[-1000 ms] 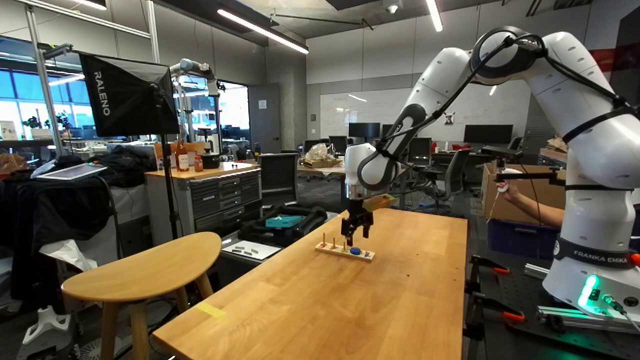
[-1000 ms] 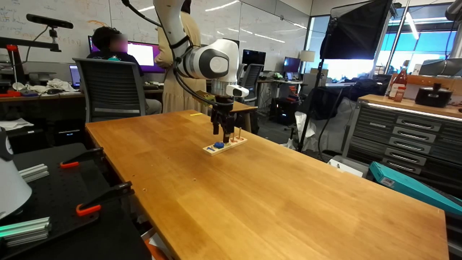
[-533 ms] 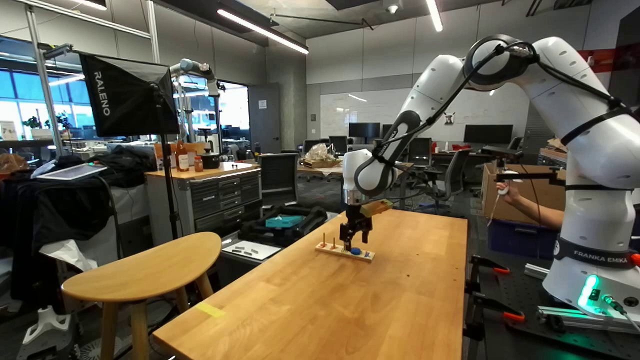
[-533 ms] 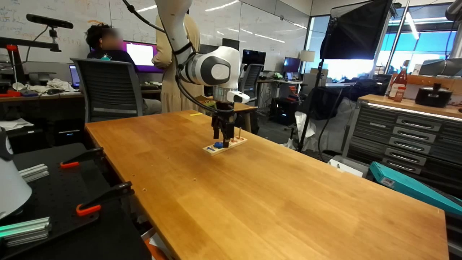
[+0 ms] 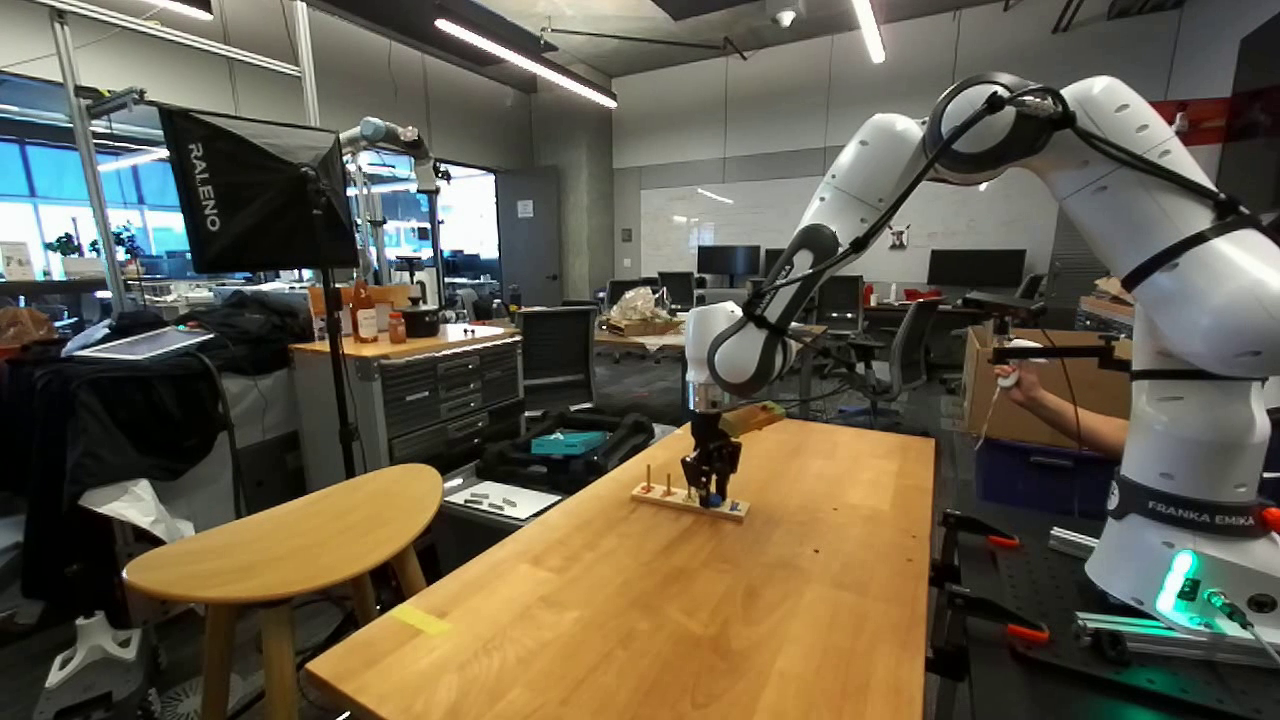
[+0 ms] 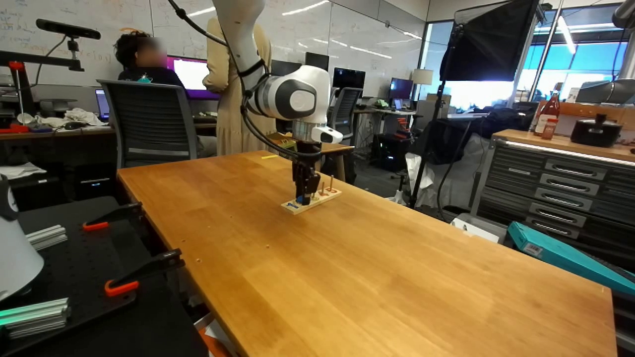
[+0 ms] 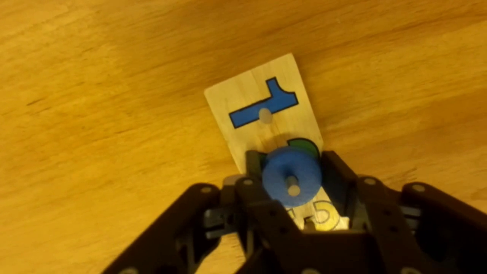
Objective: Pick up the blue lid from the wooden holder and put it on the table.
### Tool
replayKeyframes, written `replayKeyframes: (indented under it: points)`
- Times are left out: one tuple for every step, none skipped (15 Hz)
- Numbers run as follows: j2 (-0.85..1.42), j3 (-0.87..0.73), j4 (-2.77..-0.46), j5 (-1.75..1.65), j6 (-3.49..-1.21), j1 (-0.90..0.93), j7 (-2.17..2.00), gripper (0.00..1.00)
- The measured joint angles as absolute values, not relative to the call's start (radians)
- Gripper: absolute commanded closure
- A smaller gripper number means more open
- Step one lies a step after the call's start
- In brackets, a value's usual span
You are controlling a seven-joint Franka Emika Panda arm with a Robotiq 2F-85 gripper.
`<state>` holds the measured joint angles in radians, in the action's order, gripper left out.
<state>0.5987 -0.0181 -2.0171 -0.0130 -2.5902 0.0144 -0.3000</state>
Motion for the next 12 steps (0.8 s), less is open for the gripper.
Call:
replayKeyframes:
  points:
    - [0.599, -0.018, -2.016, -0.013, -2.591, 0.014, -0.3, 0.81]
    - [0.6, -0.018, -2.016, -0.013, -2.593, 0.014, -0.3, 0.81]
    - [0.6, -0.018, -2.016, -0.013, -2.594, 0.014, -0.3, 0.81]
    - [0.6, -0.018, -2.016, -0.013, -2.595, 0.015, -0.3, 0.81]
    - [0.6, -0.018, -2.016, -0.013, -2.595, 0.015, -0.3, 0.81]
    - [0.6, -0.018, -2.016, -0.012, -2.595, 0.015, -0.3, 0.81]
    - [0.6, -0.018, -2.015, -0.012, -2.595, 0.015, -0.3, 0.81]
    - [0.599, -0.018, -2.013, -0.011, -2.595, 0.015, -0.3, 0.81]
    - [0.595, -0.017, -2.011, -0.011, -2.595, 0.015, -0.3, 0.81]
    - [0.589, -0.017, -2.011, -0.011, -2.595, 0.016, -0.3, 0.81]
    - [0.578, -0.017, -2.01, -0.011, -2.595, 0.019, -0.3, 0.81]
    - [0.564, -0.017, -2.01, -0.011, -2.595, 0.021, -0.3, 0.81]
